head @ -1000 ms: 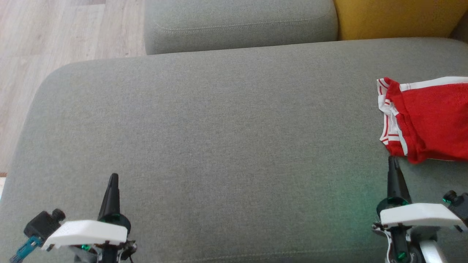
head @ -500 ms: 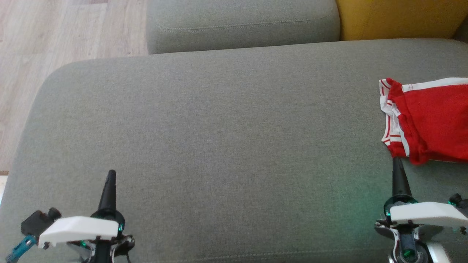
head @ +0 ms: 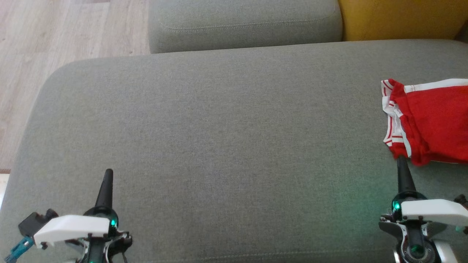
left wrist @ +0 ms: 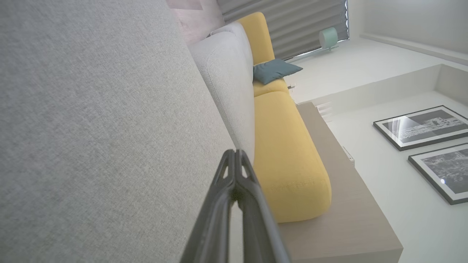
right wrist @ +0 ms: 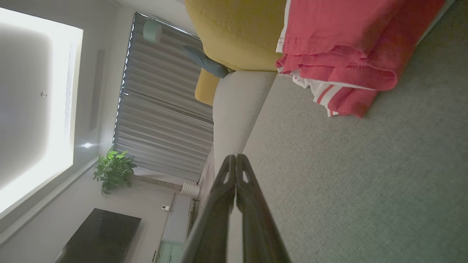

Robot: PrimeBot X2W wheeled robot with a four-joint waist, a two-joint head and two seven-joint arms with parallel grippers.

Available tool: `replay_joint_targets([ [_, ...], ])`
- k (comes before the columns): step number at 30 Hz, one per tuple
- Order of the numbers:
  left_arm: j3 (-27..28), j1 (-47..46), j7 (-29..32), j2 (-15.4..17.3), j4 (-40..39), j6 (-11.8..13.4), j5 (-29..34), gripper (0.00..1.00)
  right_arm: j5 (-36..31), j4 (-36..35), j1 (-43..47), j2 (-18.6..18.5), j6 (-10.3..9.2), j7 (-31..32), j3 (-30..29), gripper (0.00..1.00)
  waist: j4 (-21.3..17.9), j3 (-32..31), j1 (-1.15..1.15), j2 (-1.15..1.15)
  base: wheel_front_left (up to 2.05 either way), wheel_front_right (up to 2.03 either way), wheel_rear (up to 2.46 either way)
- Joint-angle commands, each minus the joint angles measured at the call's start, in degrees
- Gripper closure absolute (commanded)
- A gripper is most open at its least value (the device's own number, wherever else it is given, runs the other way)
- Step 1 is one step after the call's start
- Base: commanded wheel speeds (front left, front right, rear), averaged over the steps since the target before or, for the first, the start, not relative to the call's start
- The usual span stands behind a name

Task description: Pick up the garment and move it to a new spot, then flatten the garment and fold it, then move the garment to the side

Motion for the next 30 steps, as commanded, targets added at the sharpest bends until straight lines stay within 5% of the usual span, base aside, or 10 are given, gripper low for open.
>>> replay_joint_targets([
  [1, 2.09, -3.63, 0.51, 0.89, -1.64, -0.44, -1.25, 1.0, 1.52, -1.77, -3.05, -1.13, -0.03, 0.31, 0.55, 1.0, 0.03, 0.0, 0.0, 0.0, 0.0, 0.0, 0.0],
  [30, 5.28, -6.2, 5.4, 0.85, 0.69, -1.71, -17.32, 1.0, 20.06, -1.36, -3.94, -1.08, -0.04, 5.22, -1.97, 1.0, 0.87, 0.08, 0.0, 0.0, 0.0, 0.0, 0.0],
])
